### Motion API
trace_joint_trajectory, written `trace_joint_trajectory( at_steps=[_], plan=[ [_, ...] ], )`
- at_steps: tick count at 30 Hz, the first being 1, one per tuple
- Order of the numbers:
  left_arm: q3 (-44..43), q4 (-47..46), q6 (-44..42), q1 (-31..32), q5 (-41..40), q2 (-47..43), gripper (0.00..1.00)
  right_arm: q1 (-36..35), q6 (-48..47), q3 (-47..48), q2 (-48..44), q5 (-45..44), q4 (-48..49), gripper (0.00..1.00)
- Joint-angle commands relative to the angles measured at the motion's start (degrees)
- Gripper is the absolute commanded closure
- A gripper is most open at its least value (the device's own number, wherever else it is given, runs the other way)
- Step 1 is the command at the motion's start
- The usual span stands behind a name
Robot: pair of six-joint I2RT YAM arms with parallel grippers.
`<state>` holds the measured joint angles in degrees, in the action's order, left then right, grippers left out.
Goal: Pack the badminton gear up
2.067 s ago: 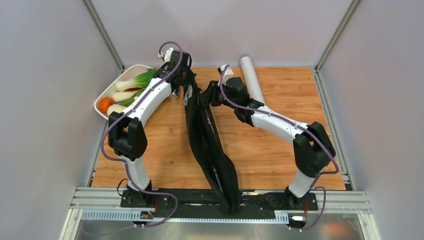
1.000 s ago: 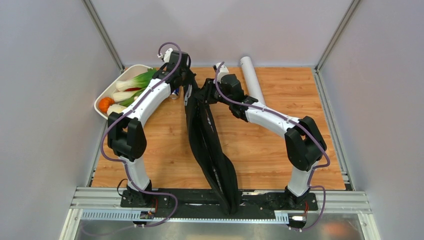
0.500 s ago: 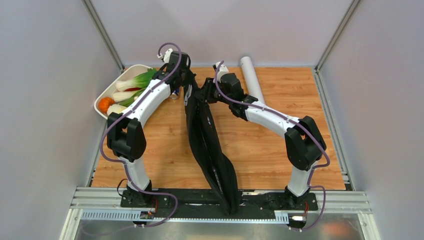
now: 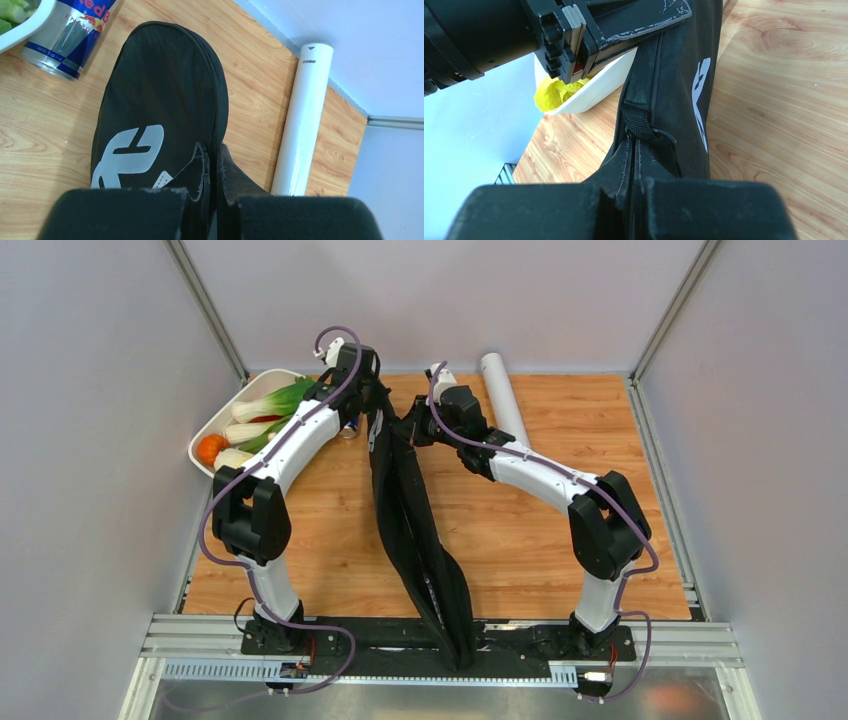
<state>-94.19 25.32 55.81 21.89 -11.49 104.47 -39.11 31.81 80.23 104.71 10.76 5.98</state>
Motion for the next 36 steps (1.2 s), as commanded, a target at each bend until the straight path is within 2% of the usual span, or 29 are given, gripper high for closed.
trace_joint_trajectory(
  at_steps=[1, 10, 22, 27, 36],
  plan=[
    [1.6, -1.0, -0.2, 0.7, 1.7, -1.1, 1.0, 0.1, -1.8, 0.5, -1.3, -0.3, -1.1, 1.0],
    [1.9, -7.5, -2.6, 0.7, -1.7, -0.3, 1.0, 0.3, -7.3, -9.4, -9.7, 4.2, -2.6, 1.0],
    [0.0, -12.0, -2.8, 0.7, -4.8, 1.9, 1.0, 0.4, -7.8, -26.4, -23.7, 9.0, -5.7, 1.0],
    [-2.7, -14.9, -3.1, 0.7, -6.9, 3.8, 1.0, 0.1, -7.4, -32.8, -33.4, 9.5, -12.0, 1.0],
    [-9.8, -16.2, -4.6, 0.7, -14.2, 7.5, 1.0, -0.9, 0.8, -46.7, -59.0, 7.3, -25.9, 1.0]
  ],
)
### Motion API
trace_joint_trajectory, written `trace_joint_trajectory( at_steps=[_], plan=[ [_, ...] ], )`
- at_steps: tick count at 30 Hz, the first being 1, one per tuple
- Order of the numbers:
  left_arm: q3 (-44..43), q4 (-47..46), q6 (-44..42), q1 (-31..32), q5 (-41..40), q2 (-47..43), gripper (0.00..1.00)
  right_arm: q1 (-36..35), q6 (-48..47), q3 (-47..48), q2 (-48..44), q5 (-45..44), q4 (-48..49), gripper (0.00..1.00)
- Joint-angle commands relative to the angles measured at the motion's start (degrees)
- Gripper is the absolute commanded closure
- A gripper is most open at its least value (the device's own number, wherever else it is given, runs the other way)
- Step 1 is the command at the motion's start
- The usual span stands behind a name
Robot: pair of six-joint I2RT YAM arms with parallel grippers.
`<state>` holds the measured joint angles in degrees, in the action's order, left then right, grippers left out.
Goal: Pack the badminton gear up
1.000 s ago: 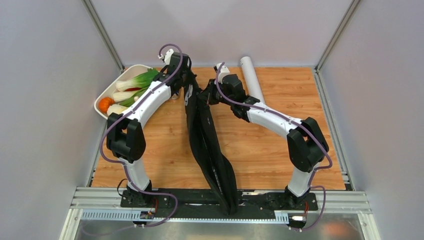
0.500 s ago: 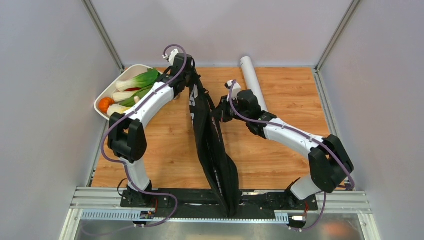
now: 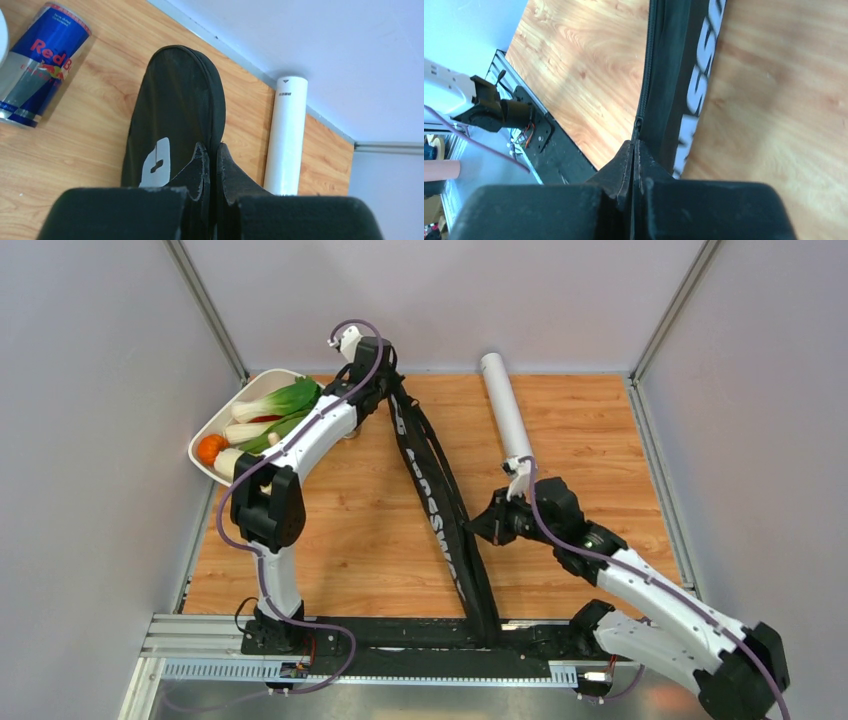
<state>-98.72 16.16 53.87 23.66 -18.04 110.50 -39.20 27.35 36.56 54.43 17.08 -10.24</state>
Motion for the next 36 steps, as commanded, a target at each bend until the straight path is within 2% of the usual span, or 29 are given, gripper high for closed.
trace_joint_trajectory(
  at_steps=[1, 8, 16, 18, 20, 23, 25, 27, 29, 31, 34, 36],
  plan=[
    [-5.9, -6.6, -2.7, -1.1, -8.2, 1.8, 1.0, -0.9, 6.0, -3.8, -11.1, 0.5, -12.0, 1.0],
    [-12.1, -4.7, -3.9, -1.1, -12.5, 5.2, 1.0, -1.1, 10.4, -8.2, -27.1, -1.6, -26.6, 1.0],
    [-18.3, -0.8, -4.2, -1.1, -18.0, 8.2, 1.0, -1.1, 13.0, -8.8, -36.0, -3.9, -37.9, 1.0],
    [-18.2, -1.0, -4.3, -1.1, -18.6, 8.1, 1.0, -1.1, 13.7, -8.3, -37.4, -6.7, -39.3, 1.0],
    [-17.6, -0.6, -3.9, -1.1, -17.9, 7.6, 1.0, -1.1, 14.5, -8.0, -37.9, -8.3, -36.3, 1.0],
    [-12.7, -2.1, -2.4, -0.9, -16.8, 5.4, 1.0, -1.1, 15.9, -8.1, -35.7, -8.5, -27.1, 0.83],
    [-10.6, -2.5, -2.2, -0.9, -16.3, 4.4, 1.0, -1.1, 16.6, -8.3, -33.3, -9.2, -20.9, 0.8],
    [-9.1, -2.4, -2.5, -1.0, -16.1, 3.6, 1.0, -1.1, 14.3, -7.7, -29.6, -11.1, -16.3, 0.69],
    [-7.4, -3.1, -2.7, -0.9, -15.7, 2.7, 1.0, -1.1, 10.0, -6.1, -24.4, -14.8, -14.7, 0.57],
    [-6.1, -3.9, -2.8, -0.9, -15.1, 2.0, 1.0, -1.1, 5.7, -4.4, -19.1, -17.0, -13.5, 0.5],
    [-5.7, -4.0, -3.0, -1.0, -14.3, 1.9, 1.0, -1.3, 1.5, -2.7, -12.2, -14.6, -11.8, 0.4],
    [-5.7, -4.1, -3.1, -0.9, -14.0, 1.9, 1.0, -1.9, -0.1, -1.8, -9.2, -17.7, -12.8, 0.38]
  ],
)
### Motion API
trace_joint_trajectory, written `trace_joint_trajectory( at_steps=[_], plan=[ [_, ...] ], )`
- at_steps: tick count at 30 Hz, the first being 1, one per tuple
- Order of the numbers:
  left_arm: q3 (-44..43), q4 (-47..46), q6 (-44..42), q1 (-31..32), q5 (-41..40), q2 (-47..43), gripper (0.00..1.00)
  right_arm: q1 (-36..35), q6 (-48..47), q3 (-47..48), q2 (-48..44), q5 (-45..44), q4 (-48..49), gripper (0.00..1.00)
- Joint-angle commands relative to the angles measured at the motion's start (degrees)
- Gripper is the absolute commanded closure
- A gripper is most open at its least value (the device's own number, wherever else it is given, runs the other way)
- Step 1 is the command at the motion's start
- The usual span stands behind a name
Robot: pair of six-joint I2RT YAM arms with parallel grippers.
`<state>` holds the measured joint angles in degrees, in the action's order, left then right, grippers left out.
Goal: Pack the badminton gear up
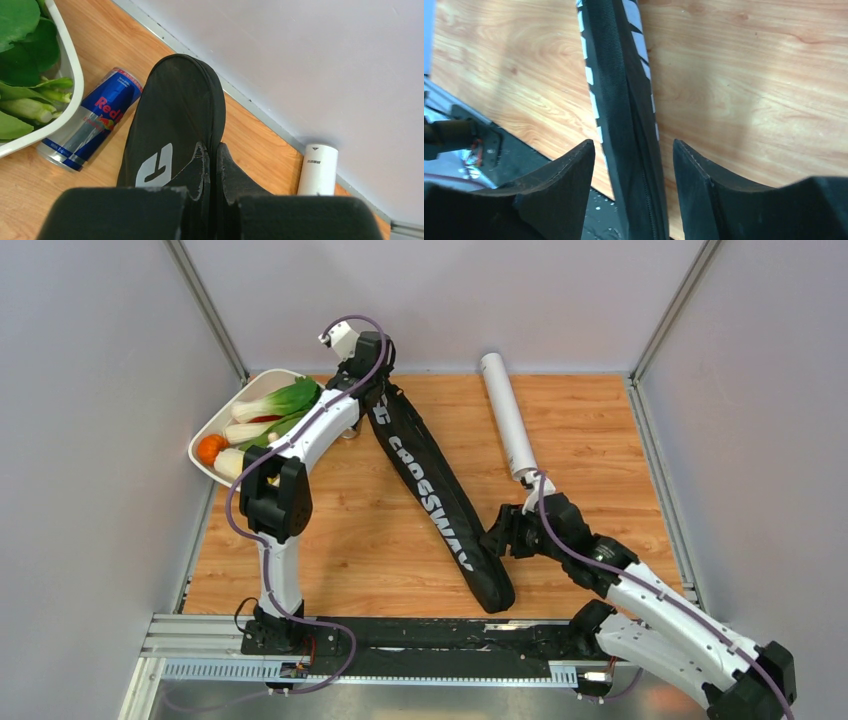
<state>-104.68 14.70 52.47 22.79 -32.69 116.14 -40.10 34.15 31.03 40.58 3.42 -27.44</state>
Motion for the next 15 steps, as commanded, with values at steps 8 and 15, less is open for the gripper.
trace_joint_trajectory(
  at_steps=[8, 15],
  plan=[
    [0.2, -3.3, -2.3, -0.1, 1.4, -3.6, 1.0, -1.3, -7.5, 4.4, 8.2, -11.8, 3.8, 0.39],
    [0.5, -3.4, -2.9, 0.0, 1.6, -3.9, 1.0, -1.3, -4.2, 5.2, 6.7, -21.0, 0.4, 0.74]
  ],
)
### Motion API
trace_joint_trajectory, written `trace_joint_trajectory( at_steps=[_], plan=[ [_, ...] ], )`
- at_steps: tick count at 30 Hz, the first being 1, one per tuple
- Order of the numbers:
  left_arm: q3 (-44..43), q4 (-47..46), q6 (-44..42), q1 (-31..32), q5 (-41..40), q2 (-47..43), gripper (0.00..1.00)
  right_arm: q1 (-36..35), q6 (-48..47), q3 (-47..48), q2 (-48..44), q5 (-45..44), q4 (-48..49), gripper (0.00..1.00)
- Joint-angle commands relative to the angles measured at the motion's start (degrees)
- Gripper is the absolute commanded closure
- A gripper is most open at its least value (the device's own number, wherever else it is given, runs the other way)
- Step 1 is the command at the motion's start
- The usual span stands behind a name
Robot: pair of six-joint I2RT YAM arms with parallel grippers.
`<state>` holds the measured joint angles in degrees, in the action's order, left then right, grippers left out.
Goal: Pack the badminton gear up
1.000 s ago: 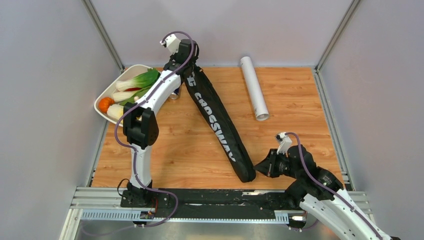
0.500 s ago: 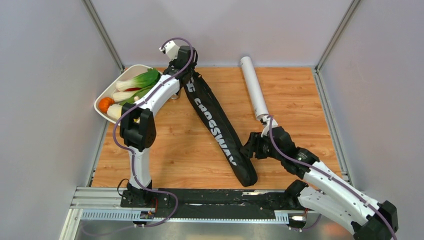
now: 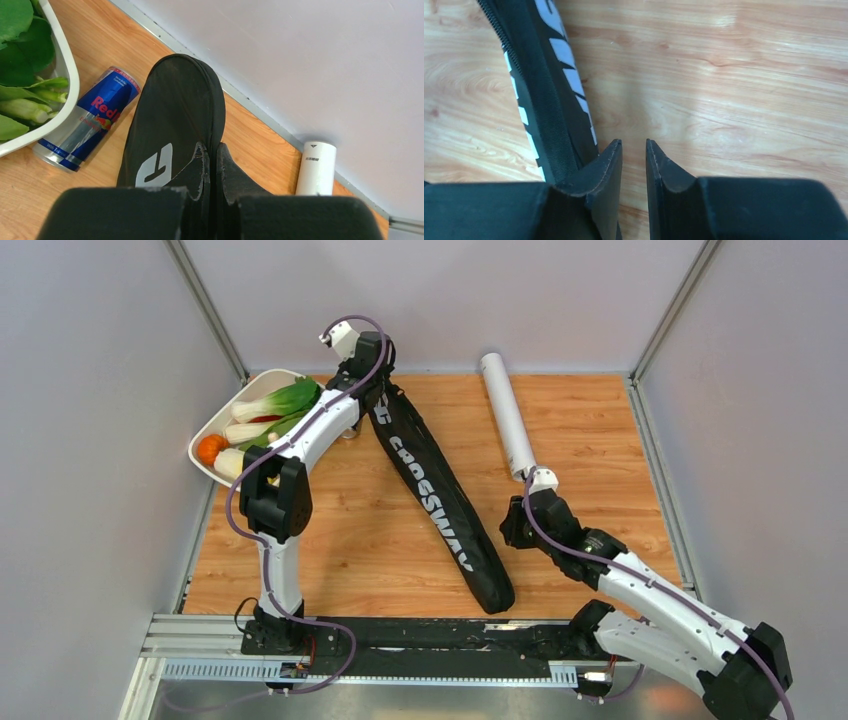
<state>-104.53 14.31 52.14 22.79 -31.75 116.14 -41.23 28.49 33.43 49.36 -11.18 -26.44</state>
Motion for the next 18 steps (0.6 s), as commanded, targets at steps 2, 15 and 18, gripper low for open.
trace_joint_trajectory(
  at_steps=[2, 15, 18],
  plan=[
    [0.6, -3.0, -2.6, -0.1, 1.0, -4.1, 1.0, -0.1, 0.4, 3.4, -3.2, -3.7, 0.5, 0.69],
    [1.3, -2.9, -2.8, 0.0, 1.2, -4.9, 1.0, -4.6, -5.1, 2.9, 2.7, 7.1, 7.7, 0.24],
    [1.4, -2.9, -2.8, 0.0, 1.2, -5.1, 1.0, -6.0, -3.7, 3.3, 5.1, -0.6, 5.7, 0.29]
  ],
)
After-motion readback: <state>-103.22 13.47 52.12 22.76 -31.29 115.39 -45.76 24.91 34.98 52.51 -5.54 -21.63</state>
